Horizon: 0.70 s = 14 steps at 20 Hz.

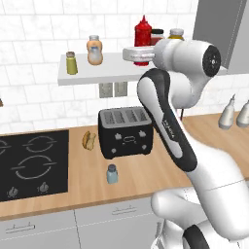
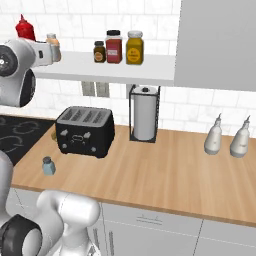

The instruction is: Put the shaker and condiment bottle from the counter next to their counterparts in the cabinet.

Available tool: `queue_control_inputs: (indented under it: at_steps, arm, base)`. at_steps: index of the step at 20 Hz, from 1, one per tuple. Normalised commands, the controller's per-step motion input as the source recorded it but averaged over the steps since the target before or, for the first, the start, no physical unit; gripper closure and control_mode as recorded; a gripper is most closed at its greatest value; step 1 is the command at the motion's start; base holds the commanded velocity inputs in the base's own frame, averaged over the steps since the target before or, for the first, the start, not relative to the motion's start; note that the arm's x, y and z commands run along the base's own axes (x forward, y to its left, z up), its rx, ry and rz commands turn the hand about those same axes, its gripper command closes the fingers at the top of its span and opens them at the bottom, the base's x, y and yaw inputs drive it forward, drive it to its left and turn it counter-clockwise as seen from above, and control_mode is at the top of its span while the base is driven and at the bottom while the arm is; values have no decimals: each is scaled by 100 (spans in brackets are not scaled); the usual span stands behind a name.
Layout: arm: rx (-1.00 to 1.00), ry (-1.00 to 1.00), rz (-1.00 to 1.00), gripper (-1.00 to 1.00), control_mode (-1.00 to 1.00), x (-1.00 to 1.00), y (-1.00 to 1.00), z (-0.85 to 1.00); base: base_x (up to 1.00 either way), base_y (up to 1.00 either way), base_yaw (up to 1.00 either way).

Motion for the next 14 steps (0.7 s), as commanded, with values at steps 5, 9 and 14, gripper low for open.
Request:
queue_control_inputs:
  at_steps: [5, 9, 14]
  arm:
    - [11, 29, -3, 100, -100, 38, 0, -4]
    - [2, 7, 0, 100, -100, 46, -2, -38]
    - [0, -5, 0, 100, -100, 55, 0, -41]
  base:
    - [0, 0, 0]
    - [0, 0, 0]
    - [0, 0, 0]
